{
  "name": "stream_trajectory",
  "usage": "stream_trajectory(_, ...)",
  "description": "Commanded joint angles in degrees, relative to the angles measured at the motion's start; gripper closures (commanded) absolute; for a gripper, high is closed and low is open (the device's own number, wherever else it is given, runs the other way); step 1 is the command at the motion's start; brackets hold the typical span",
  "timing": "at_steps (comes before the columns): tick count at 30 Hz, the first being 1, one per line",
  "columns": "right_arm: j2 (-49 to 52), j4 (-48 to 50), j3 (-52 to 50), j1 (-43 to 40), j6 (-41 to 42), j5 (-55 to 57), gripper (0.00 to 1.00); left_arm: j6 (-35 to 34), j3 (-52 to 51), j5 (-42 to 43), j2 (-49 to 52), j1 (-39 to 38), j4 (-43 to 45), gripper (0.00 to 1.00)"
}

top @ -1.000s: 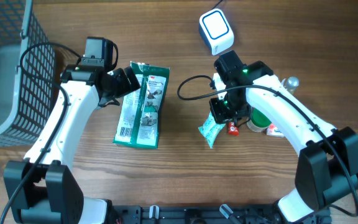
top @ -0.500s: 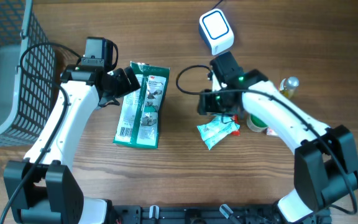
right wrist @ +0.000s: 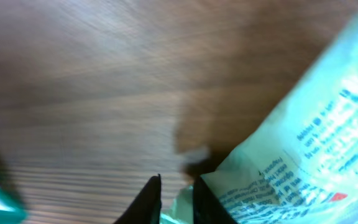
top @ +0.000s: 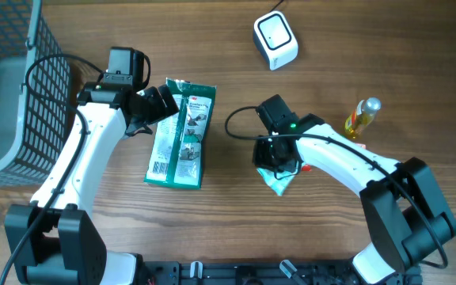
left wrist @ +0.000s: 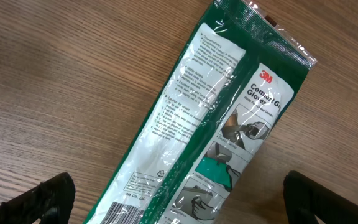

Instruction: Scan the item barcode

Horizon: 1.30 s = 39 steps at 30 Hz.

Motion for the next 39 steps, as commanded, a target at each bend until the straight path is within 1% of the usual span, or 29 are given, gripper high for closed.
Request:
stream_trajectory(1,0.9,-5.6,-0.3,-0.9,-2.9,7.6,0.8,0.5,0.2,-0.8,0.0,0.0,0.2,0.0)
stream_trajectory(2,0.9,-7.0,-0.3,-1.1,-3.4,8.7,0.79,0.5,0.2,-0.8,0.0,0.0,0.2,0.0)
stream_trajectory(4,0.9,-8.7,-0.3,-1.4,-6.9,8.8,0.72,0.5,0.2,-0.8,0.0,0.0,0.2,0.0)
stream_trajectory(5,0.9,-9.4,-0.3,-1.7,-8.0,8.8,0.71,0.5,0.2,-0.8,0.0,0.0,0.2,0.0)
stream_trajectory(6,0.9,-9.5,-0.2,-1.6,-8.0,8.8,0.71,0.5,0.2,-0.8,0.0,0.0,0.2,0.0)
stream_trajectory(8,0.9,-9.4,-0.2,-1.6,-6.7,7.4,0.66,0.5,0.2,-0.8,0.0,0.0,0.2,0.0)
stream_trajectory(10,0.9,-7.0,-0.2,-1.6,-5.8,-0.1,0.63,0.5,0.2,-0.8,0.0,0.0,0.2,0.0)
stream_trajectory(11,0.9,-5.2,-0.2,-1.3,-6.1,-4.6,0.63,0.5,0.2,-0.8,0.0,0.0,0.2,0.0)
stream_trajectory(13,0.9,-1.3,-0.2,-0.6,-8.8,-10.8,0.61,0.5,0.2,-0.8,0.0,0.0,0.2,0.0)
stream_trajectory(14,0.9,1.0,-0.2,0.1,-9.3,-12.3,0.59,0.5,0.2,-0.8,0.0,0.0,0.2,0.0)
stream_trajectory(15,0.9,3.2,-0.2,1.1,-9.2,-11.9,0.59,0.5,0.2,-0.8,0.0,0.0,0.2,0.0)
stream_trajectory(16,0.9,4.5,-0.2,1.8,-8.6,-10.8,0.56,0.5,0.2,-0.8,0.0,0.0,0.2,0.0)
stream_trajectory(17,0.9,5.4,-0.2,2.4,-7.9,-9.4,0.46,0.5,0.2,-0.8,0.0,0.0,0.2,0.0)
stream_trajectory(19,0.9,6.7,-0.2,3.9,-5.6,-6.8,0.31,0.5,0.2,-0.8,0.0,0.0,0.2,0.0)
stream_trajectory(20,0.9,7.0,-0.2,4.4,-5.3,-5.9,0.26,0.5,0.2,-0.8,0.0,0.0,0.2,0.0)
stream_trajectory(22,0.9,8.8,-0.3,5.3,-5.2,-4.6,0.21,0.5,0.2,-0.8,0.0,0.0,0.2,0.0)
stream_trajectory(23,0.9,9.9,-0.3,5.8,-5.2,-3.7,0.13,0.5,0.2,-0.8,0.0,0.0,0.2,0.0)
stream_trajectory(24,0.9,10.9,-0.3,6.4,-5.2,-1.9,0.0,0.5,0.2,-0.8,0.0,0.0,0.2,0.0)
stream_trajectory(28,0.9,11.8,-0.3,7.6,-5.2,3.4,0.0,0.5,0.2,-0.8,0.0,0.0,0.2,0.0)
stream_trajectory(31,0.9,11.7,-0.3,8.3,-5.7,3.9,0.0,0.5,0.2,-0.8,0.0,0.0,0.2,0.0)
stream_trajectory(34,0.9,11.6,-0.3,8.7,-5.6,1.4,0.14,0.5,0.2,-0.8,0.0,0.0,0.2,0.0)
stream_trajectory(35,0.9,11.8,-0.3,8.7,-5.6,0.3,0.2,0.5,0.2,-0.8,0.0,0.0,0.2,0.0)
stream_trajectory(36,0.9,11.9,-0.3,8.7,-5.6,-0.7,0.25,0.5,0.2,-0.8,0.0,0.0,0.2,0.0)
stream_trajectory(38,0.9,12.7,-0.3,8.7,-5.6,-5.1,0.42,0.5,0.2,-0.8,0.0,0.0,0.2,0.0)
stream_trajectory(39,0.9,13.2,-0.3,8.7,-5.6,-7.3,0.45,0.5,0.2,-0.8,0.0,0.0,0.2,0.0)
